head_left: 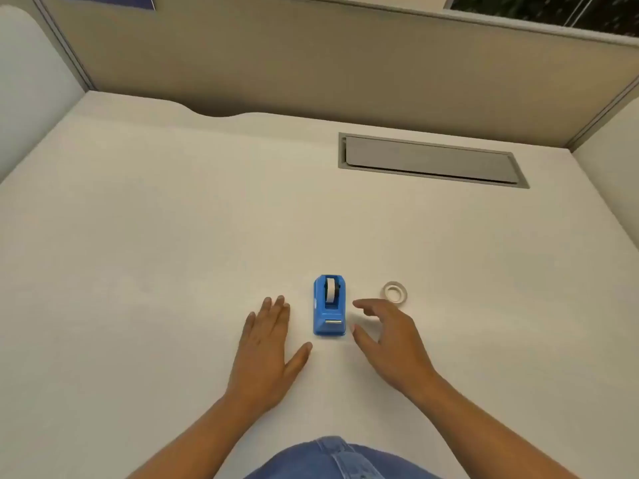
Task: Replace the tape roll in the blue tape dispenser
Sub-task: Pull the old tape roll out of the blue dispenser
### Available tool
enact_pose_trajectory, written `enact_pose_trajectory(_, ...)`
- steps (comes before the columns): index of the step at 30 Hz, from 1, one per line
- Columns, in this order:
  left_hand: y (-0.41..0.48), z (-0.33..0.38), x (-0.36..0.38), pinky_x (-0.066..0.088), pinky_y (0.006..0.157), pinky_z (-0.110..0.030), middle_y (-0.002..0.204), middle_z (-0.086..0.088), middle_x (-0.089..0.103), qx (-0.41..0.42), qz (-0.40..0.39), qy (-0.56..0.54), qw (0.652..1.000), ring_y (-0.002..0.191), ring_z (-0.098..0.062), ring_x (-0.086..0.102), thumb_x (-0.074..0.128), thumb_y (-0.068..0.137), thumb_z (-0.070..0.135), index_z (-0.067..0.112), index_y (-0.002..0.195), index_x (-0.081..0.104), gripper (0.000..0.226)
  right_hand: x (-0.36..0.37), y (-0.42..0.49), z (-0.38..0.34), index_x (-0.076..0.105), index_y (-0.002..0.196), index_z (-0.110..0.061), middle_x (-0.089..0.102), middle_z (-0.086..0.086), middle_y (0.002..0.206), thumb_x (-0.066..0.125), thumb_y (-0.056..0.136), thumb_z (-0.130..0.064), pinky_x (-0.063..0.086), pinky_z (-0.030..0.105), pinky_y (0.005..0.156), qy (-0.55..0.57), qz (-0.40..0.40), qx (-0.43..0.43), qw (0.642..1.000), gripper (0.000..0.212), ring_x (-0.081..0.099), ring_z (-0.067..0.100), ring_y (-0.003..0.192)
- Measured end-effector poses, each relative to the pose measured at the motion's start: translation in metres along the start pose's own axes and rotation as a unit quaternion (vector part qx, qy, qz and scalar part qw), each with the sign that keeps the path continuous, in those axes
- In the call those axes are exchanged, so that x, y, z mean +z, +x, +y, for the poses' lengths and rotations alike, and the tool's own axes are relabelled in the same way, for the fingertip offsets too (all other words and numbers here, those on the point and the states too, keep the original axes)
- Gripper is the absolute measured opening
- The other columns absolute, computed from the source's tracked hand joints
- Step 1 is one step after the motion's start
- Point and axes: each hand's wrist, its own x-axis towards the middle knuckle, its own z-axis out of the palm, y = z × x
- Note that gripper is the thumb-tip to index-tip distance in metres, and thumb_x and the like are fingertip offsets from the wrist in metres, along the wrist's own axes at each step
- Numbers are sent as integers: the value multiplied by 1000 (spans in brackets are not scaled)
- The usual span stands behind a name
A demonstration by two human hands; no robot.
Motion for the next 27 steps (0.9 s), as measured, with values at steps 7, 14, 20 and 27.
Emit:
enact_pose_trajectory(7,42,26,-12,21,114,-25,154,21,21,19,-1,-236,972,135,10,22,77,66,58,35,150,11,109,-10,44,-22,55,121,-33,53,-22,120,72,80,-22,31,-4,78,-15,-34,-74,997,46,64,2,75)
enact_pose_trajectory(14,53,28,-3,37,105,-23,147,19,42,26,3,-244,970,126,1,43,79,61,61,63,135,-2,109,-3,66,-26,52,119,-38,56,-18,116,76,72,-26,45,21,82,-62,-86,-106,989,54,50,-2,82)
enact_pose_trajectory(20,53,27,-4,35,114,-35,148,14,43,41,10,-239,970,124,14,33,78,65,59,61,134,-1,105,3,68,-22,55,122,-34,60,-12,115,74,77,-26,48,27,89,-81,-89,-116,986,50,55,7,99)
enact_pose_trajectory(27,53,27,-4,31,116,-35,151,13,39,47,19,-224,973,129,10,32,76,67,58,56,136,1,102,1,74,-28,61,119,-27,66,-6,112,70,81,-20,45,24,88,-112,-92,-125,982,40,56,9,94)
